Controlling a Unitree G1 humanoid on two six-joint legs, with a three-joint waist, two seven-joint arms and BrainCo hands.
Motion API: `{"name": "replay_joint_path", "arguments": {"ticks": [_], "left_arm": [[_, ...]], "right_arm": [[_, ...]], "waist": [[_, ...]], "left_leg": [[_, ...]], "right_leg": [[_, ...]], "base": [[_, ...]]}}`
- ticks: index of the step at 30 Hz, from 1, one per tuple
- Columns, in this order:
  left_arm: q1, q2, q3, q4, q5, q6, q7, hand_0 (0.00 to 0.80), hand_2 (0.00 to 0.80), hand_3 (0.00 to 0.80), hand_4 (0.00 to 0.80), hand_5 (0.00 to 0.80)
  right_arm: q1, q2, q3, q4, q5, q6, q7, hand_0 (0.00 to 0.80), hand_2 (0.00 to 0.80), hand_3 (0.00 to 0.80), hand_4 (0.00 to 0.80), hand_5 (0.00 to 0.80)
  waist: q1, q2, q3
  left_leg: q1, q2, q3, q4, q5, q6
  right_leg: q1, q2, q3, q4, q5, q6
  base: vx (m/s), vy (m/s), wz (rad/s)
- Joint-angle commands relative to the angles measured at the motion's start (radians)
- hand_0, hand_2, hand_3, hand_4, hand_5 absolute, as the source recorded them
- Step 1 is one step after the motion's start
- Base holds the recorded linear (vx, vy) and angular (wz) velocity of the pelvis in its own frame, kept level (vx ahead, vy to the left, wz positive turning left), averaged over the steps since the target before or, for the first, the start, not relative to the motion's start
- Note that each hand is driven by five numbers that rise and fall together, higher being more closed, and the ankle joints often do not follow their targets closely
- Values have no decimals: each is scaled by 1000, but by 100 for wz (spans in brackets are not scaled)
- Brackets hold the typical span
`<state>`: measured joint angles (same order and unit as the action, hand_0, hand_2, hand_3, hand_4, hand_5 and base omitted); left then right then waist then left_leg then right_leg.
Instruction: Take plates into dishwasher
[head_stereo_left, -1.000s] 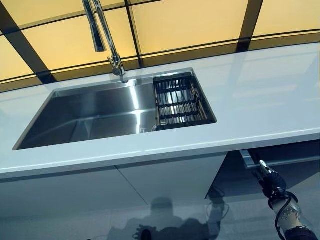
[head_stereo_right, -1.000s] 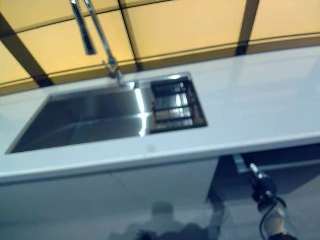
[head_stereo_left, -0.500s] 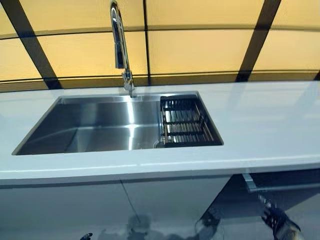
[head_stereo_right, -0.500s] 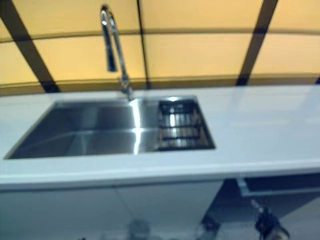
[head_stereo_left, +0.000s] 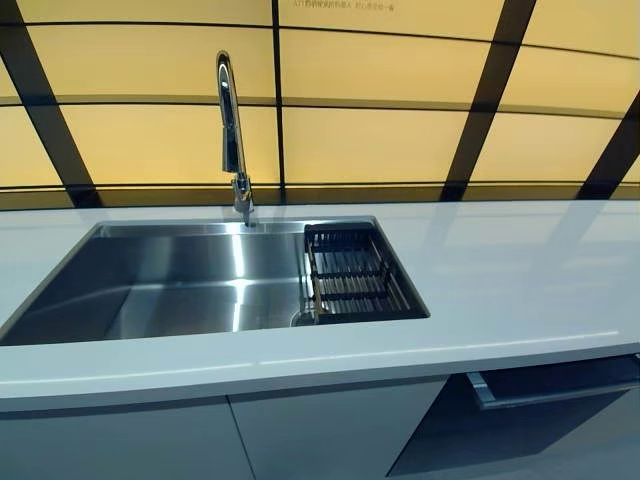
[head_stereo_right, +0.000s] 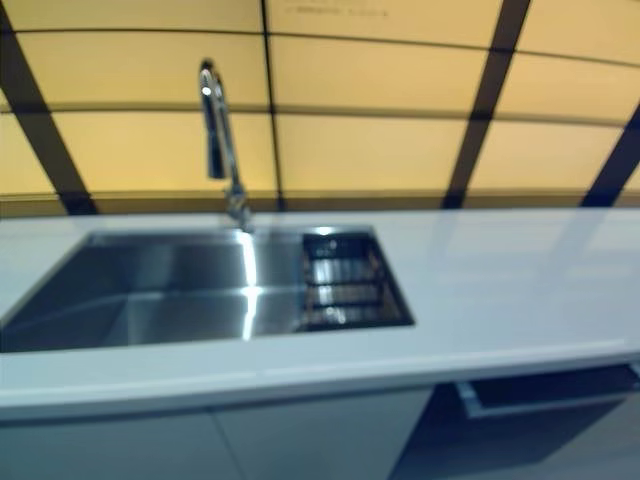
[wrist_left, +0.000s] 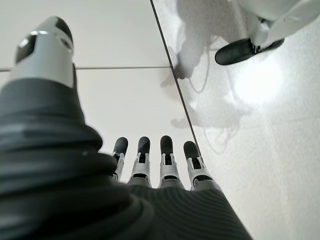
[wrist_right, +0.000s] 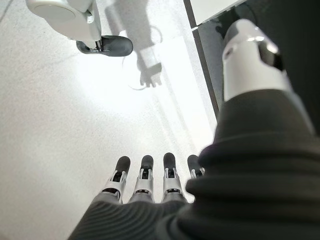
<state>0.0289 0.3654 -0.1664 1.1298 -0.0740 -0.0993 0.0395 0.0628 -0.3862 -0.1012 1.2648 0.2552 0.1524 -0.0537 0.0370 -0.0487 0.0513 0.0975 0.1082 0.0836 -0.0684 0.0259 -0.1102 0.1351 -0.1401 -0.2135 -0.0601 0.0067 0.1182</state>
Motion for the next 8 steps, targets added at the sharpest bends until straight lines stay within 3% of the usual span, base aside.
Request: {"name": "replay_joint_path", "arguments": {"ticks": [1,8], "left_arm": [[-56,-5,68,44,-25,-41,12,0,0,0,0,0],[-59,-9,81,74,-38,-53,7,0,0,0,0,0]], "right_arm": [[-56,3,43,30,-34,5,-35,0,0,0,0,0],[-55,21,46,38,-25,1,-47,0,0,0,0,0]], "waist": [[-14,-5,35],[-18,0,24]], "left_leg": [[8,19,48,3,38,20],[23,16,44,-3,27,24]], "right_leg": [[-35,-7,25,-10,93,11],[-22,-1,29,-11,83,7]], "base": [[0,0,0],[14,4,0]]}}
